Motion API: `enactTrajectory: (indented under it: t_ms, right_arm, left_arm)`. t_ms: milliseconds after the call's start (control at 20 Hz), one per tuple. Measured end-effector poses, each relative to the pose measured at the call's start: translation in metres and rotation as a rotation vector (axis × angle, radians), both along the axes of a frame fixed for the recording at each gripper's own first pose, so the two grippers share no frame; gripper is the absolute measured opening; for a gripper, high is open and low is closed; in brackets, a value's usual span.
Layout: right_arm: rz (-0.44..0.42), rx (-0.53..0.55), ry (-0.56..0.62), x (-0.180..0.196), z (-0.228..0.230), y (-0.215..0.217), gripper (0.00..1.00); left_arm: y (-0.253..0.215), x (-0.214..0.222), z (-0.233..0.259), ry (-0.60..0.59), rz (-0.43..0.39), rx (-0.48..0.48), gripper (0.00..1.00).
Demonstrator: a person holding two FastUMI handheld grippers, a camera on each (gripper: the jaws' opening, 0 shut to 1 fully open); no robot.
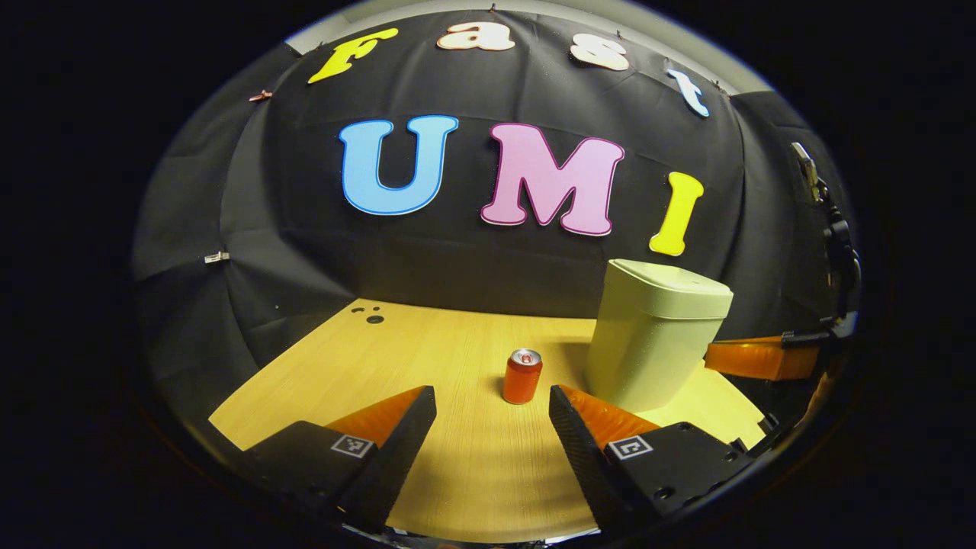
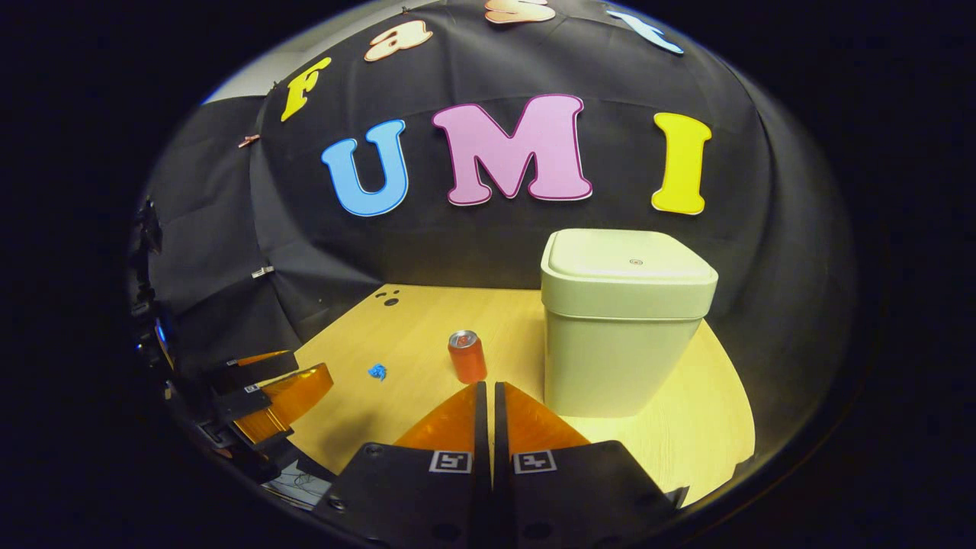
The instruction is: Press the lid of the desktop garbage bin to open it, pick up the crumpled paper on the desktop and throw it into the bin, then pick up the pop can on the desktop and drop it into the bin, and finally close the garbage bin lid.
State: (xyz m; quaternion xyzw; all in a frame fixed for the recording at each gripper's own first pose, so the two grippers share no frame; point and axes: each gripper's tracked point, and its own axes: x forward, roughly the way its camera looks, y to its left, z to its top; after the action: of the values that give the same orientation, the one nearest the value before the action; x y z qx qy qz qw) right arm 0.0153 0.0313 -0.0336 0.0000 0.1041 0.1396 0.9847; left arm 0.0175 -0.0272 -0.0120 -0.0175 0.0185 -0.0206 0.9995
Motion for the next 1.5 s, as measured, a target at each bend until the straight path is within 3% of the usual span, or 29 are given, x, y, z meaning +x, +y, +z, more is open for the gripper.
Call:
enactTrajectory:
  t_ms: [350, 800, 1150, 1500]
  right_arm:
    - [-0.055, 0.065, -0.069, 0.030, 0.057, -0.032, 0.05]
    - [-0.140, 0.005, -0.152, 0.097, 0.103, -0.093, 0.05]
    - [-0.157, -0.049, -0.130, 0.139, 0.093, -0.117, 0.05]
    - [-0.140, -0.077, -0.123, 0.152, 0.082, -0.116, 0.05]
  left_arm:
    - [0.008, 0.006, -0.005, 0.027, 0.048, 0.001, 0.96]
    - [0.018, 0.011, -0.009, 0.041, 0.141, -0.003, 0.96]
    - [0.025, 0.017, -0.015, 0.065, 0.227, -0.002, 0.96]
    - [0.018, 0.027, -0.009, 0.064, 0.249, 0.012, 0.96]
